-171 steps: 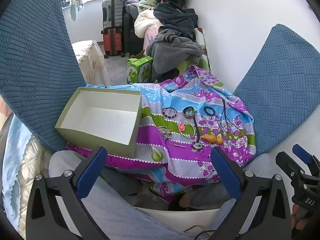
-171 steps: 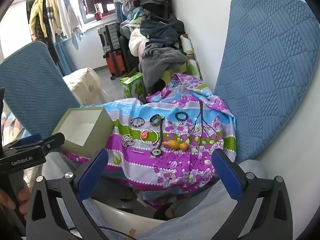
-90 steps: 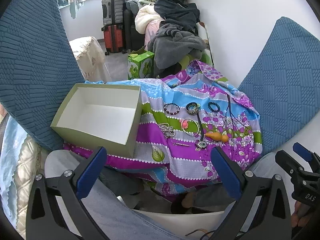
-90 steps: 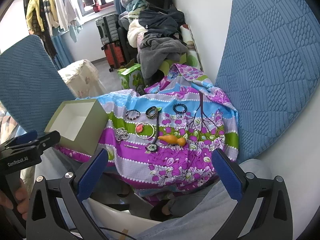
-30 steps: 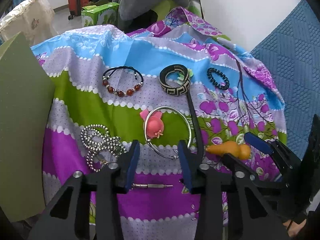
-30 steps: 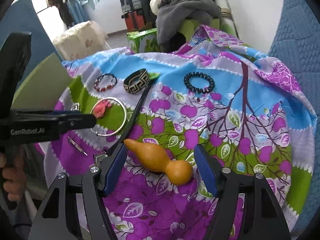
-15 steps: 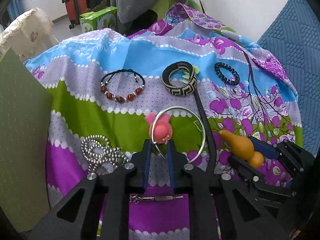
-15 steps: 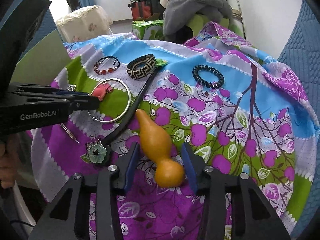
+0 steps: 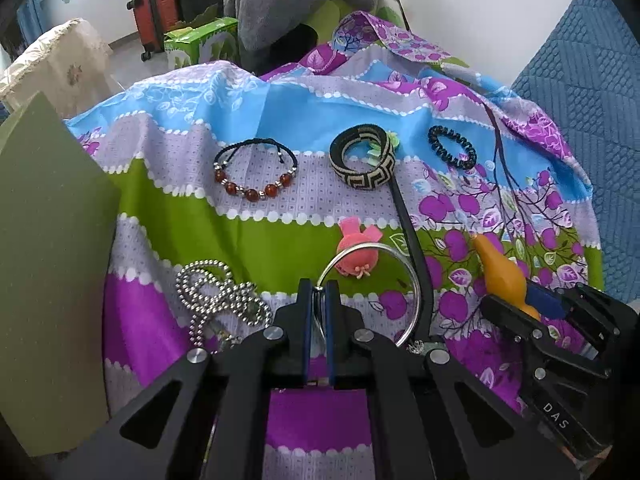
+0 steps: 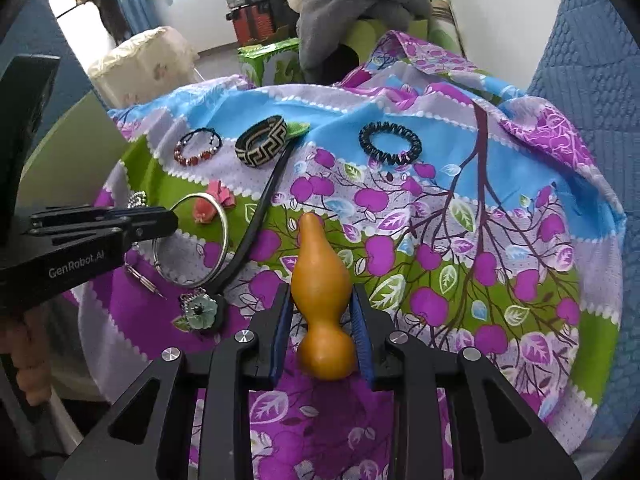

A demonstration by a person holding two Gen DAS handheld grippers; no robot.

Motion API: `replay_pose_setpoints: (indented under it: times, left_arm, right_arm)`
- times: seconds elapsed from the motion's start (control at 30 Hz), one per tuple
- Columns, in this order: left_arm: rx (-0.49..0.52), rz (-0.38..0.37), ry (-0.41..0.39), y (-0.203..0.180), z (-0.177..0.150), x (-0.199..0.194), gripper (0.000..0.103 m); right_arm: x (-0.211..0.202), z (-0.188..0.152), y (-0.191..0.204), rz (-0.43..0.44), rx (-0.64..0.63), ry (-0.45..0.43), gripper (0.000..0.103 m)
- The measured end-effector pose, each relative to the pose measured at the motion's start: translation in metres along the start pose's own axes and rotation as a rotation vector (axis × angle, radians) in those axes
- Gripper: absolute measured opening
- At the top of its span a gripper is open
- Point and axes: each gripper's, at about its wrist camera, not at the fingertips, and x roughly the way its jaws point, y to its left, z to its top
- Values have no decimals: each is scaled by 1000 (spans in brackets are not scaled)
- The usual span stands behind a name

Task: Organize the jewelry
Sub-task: 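Lift the gourd with the right tool while the left tool carries the hoop into the box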

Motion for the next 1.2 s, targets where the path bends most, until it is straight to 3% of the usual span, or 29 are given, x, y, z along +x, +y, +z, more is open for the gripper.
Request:
replay_pose_setpoints:
  times: [0.3, 0.6, 1.2]
  left_arm:
    - [13, -38, -23, 1, -4, -31, 5]
    - [-9, -79, -102, 10, -3, -89, 5]
    - [11, -54, -307, 41, 25, -218, 5]
  right_arm:
    - [-15, -1, 8, 0, 78, 7, 26]
    - [-58, 5, 26, -1, 121, -57, 26]
    - [-175, 76, 73, 31, 64, -261, 26]
